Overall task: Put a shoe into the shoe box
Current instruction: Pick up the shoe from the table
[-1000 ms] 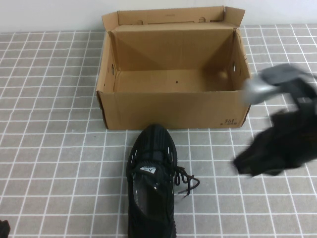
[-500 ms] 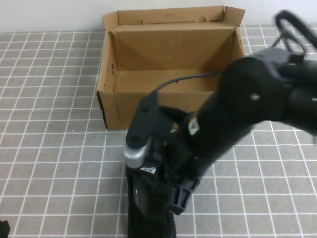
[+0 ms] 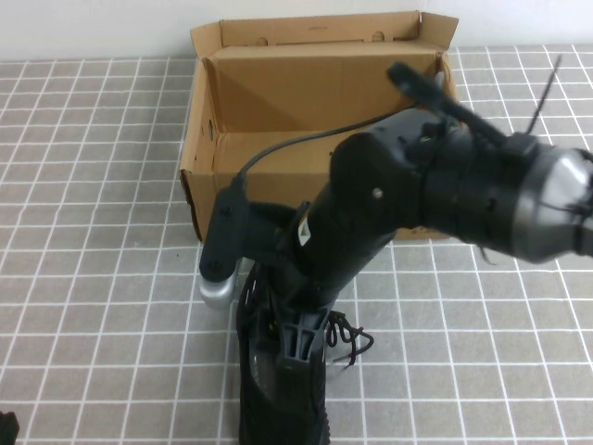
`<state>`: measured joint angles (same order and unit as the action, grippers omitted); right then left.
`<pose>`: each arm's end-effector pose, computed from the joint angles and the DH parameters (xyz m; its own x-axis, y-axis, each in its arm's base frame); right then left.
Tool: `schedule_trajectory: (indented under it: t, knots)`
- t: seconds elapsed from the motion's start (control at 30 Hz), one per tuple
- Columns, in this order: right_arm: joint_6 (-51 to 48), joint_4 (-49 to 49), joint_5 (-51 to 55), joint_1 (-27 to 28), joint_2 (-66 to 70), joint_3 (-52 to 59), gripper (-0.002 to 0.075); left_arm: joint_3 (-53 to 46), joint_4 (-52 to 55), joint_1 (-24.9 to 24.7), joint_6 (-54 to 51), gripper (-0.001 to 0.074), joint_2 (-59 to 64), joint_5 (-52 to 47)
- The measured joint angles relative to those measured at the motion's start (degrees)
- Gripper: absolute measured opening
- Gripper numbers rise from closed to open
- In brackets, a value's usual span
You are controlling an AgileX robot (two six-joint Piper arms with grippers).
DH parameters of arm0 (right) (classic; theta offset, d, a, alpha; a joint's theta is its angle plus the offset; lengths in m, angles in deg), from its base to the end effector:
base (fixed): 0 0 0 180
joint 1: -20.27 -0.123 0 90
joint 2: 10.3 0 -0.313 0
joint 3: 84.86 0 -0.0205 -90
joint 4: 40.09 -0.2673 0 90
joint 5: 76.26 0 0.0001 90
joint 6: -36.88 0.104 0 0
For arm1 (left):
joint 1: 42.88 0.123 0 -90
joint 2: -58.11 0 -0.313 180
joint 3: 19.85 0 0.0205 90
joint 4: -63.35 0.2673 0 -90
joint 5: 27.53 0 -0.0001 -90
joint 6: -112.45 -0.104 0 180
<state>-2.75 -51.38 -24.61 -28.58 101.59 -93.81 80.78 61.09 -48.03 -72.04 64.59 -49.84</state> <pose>0.2687 0.3318 0.2811 -0.0743 -0.8934 -0.4432 -0.9828 0.1409 -0.1193 0.0525 -0.0063 0.1656 -0.3055 0.0696 -0.9496 0.1168 0.9925 0.0351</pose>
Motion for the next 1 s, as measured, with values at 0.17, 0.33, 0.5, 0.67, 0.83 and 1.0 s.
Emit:
schedule_trajectory:
  t: [0.17,0.33,0.5,0.67,0.83,1.0]
  knots:
    - [0.0,2.2,-0.1,0.0,2.1,-0.4,0.0466,0.0,0.0,0.0,0.0,-0.0001,0.0,0.0]
    - [0.0,6.3,-1.0,0.0,3.6,-0.4,0.046,0.0,0.0,0.0,0.0,-0.0001,0.0,0.0]
    - [0.2,7.0,-2.2,-0.1,4.8,-0.4,0.0402,0.0,0.0,0.0,0.0,-0.0001,0.0,0.0]
    - [0.2,7.0,-2.9,-0.1,4.8,-0.4,0.0269,0.0,0.0,0.0,0.0,-0.0001,0.0,0.0]
    - [0.2,7.3,-3.1,-0.1,4.8,-0.4,0.006,0.0,0.0,0.0,0.0,-0.0001,0.0,0.0]
    - [1.4,7.4,-3.0,-0.1,4.8,-0.5,0.0006,0.0,0.0,0.0,0.0,-0.0001,0.0,0.0]
